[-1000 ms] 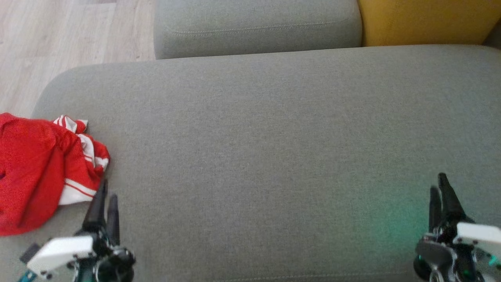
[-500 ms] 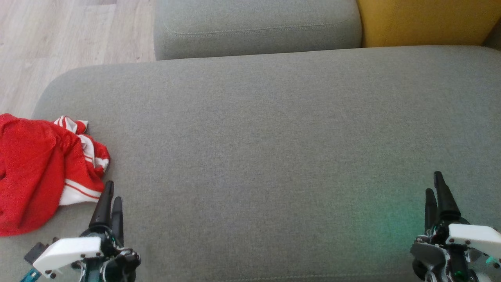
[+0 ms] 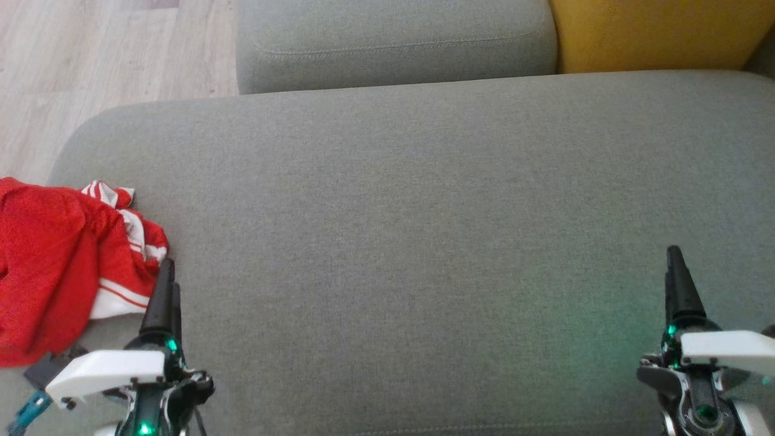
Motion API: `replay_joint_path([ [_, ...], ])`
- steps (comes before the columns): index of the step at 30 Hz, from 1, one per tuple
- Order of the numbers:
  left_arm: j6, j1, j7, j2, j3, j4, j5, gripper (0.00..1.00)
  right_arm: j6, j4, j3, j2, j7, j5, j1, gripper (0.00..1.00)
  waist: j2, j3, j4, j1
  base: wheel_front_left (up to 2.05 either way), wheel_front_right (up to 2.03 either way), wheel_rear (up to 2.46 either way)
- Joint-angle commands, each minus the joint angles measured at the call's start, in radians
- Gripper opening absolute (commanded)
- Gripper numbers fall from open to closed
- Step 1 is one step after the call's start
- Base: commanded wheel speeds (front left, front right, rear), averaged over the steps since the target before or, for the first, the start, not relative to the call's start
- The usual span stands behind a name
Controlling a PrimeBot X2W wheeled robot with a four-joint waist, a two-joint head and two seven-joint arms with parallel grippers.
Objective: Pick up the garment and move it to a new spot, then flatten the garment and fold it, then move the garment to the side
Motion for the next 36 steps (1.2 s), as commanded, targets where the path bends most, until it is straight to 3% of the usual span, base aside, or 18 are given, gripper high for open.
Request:
replay_joint_path([
  [1, -0.003, -0.063, -0.011, 0.014, -0.001, -0.045, 0.034, 1.00, 0.000, -0.045, 0.014, -0.023, -0.011, -0.037, -0.056, 1.00, 0.0000, 0.000, -0.001, 0.0000, 0.00, 0.00, 0.00],
  [36, -0.005, -0.072, -0.110, 0.042, -0.024, -0.125, 0.570, 1.00, 0.000, -0.144, 0.094, -0.055, -0.035, -0.558, -0.064, 1.00, 0.0000, 0.003, -0.006, 0.0000, 0.00, 0.00, 0.00],
])
